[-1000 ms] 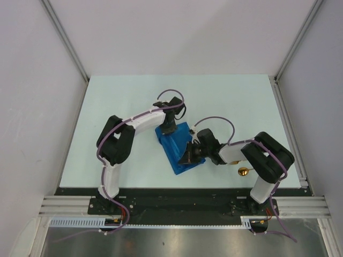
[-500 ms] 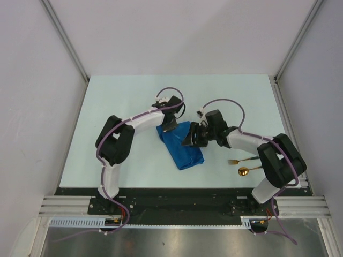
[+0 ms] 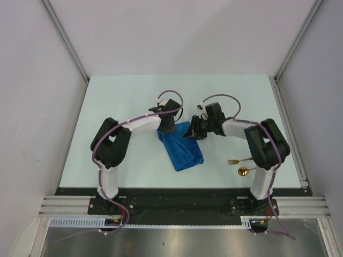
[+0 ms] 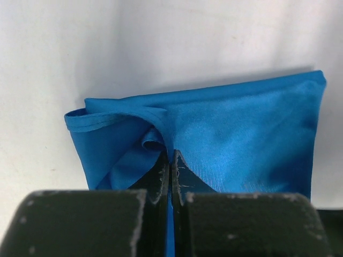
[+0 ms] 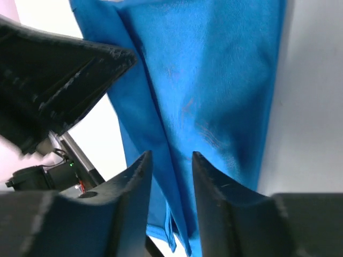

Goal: Fold the napkin into a case and place the utensils inside
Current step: Fold the upper triangle-folded napkin at the center of the board.

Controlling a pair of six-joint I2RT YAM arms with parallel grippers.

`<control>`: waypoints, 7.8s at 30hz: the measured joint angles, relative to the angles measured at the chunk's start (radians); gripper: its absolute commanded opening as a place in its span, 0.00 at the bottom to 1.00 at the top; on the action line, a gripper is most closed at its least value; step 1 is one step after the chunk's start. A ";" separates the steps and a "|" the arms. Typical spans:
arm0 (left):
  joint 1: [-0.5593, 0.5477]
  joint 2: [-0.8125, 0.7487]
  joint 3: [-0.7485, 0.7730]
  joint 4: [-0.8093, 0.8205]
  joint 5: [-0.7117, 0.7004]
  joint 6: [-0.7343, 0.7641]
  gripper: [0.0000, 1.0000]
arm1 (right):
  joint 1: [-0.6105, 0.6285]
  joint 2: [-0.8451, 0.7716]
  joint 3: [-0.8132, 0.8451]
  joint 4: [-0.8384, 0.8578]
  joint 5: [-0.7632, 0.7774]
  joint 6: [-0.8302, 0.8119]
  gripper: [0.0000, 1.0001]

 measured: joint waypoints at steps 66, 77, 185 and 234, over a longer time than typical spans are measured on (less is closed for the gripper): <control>-0.017 0.043 -0.023 0.167 0.315 0.092 0.04 | 0.171 -0.217 -0.220 0.008 0.084 -0.017 0.56; -0.014 0.043 -0.023 0.167 0.368 0.045 0.10 | 0.177 -0.126 -0.246 0.124 0.086 0.021 0.25; 0.117 -0.053 -0.080 0.254 0.486 0.164 0.18 | -0.016 0.142 0.035 0.211 0.116 0.040 0.00; 0.168 -0.295 -0.289 0.272 0.544 0.136 0.24 | -0.015 0.205 0.161 0.115 0.068 0.033 0.13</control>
